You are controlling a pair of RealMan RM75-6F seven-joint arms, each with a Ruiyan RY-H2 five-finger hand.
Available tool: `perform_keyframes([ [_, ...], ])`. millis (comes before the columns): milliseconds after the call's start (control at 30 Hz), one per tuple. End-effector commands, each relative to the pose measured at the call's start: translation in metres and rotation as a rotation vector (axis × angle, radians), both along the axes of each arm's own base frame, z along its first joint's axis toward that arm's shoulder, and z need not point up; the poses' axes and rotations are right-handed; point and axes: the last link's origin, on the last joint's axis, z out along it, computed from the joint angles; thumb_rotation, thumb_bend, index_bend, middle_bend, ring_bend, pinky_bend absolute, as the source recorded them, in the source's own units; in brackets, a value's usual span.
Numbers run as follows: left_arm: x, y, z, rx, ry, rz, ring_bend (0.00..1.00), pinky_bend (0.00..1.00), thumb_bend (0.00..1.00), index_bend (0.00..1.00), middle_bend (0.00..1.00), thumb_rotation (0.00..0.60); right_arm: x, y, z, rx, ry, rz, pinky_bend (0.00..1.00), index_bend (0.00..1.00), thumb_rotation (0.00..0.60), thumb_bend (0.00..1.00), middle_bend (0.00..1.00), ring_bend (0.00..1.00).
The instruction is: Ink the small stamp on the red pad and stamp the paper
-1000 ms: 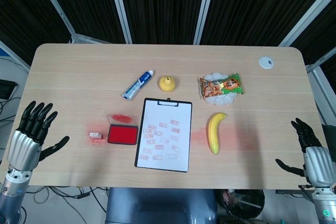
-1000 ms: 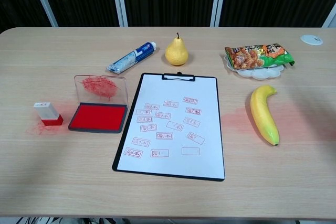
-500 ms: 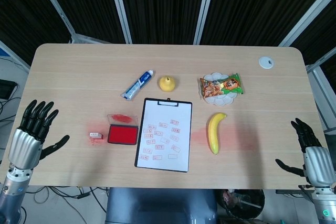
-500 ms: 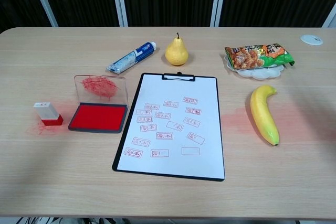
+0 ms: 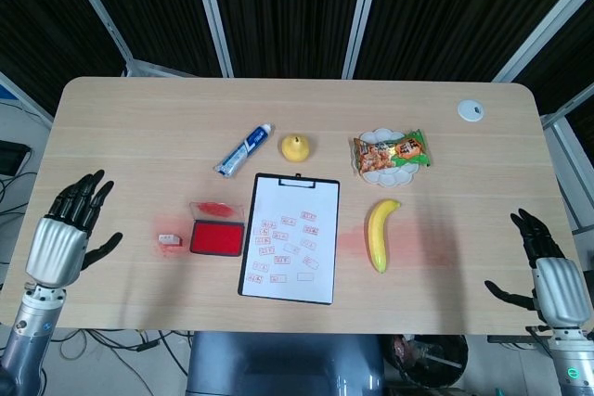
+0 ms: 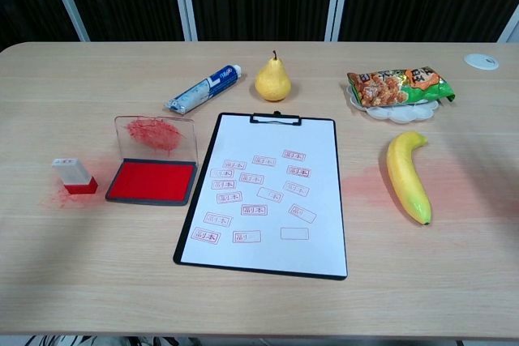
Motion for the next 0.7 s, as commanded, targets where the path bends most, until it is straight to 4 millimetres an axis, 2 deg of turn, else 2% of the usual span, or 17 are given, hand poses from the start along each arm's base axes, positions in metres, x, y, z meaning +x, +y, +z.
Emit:
perform_keyframes([
  [33,-0.006,0.004,-0.003,-0.035,0.064,0.119,0.38,0.52,0.11,0.00,0.04,0.600,0.000,0.000,0.000,0.000,-0.003,-0.003,0.22,0.00,0.600,0.12,0.00,0.00],
  [200,-0.007,0.012,-0.007,-0.092,0.123,0.219,0.58,0.74,0.12,0.04,0.12,0.600,0.000,0.000,-0.001,0.004,-0.008,-0.010,0.22,0.00,0.600,0.12,0.00,0.00],
  [400,-0.010,0.024,-0.019,-0.203,0.155,0.334,0.74,0.91,0.18,0.15,0.21,0.600,-0.001,-0.001,-0.001,0.009,-0.016,-0.018,0.22,0.00,0.600,0.12,0.00,0.00],
  [567,-0.010,0.029,-0.027,-0.266,0.196,0.390,0.80,0.95,0.21,0.26,0.31,0.600,-0.001,-0.002,-0.001,0.010,-0.021,-0.023,0.22,0.00,0.600,0.12,0.00,0.00],
  [700,-0.010,0.034,-0.035,-0.303,0.219,0.433,0.81,0.96,0.22,0.30,0.35,0.600,-0.001,-0.002,-0.001,0.013,-0.027,-0.030,0.22,0.00,0.600,0.12,0.00,0.00],
])
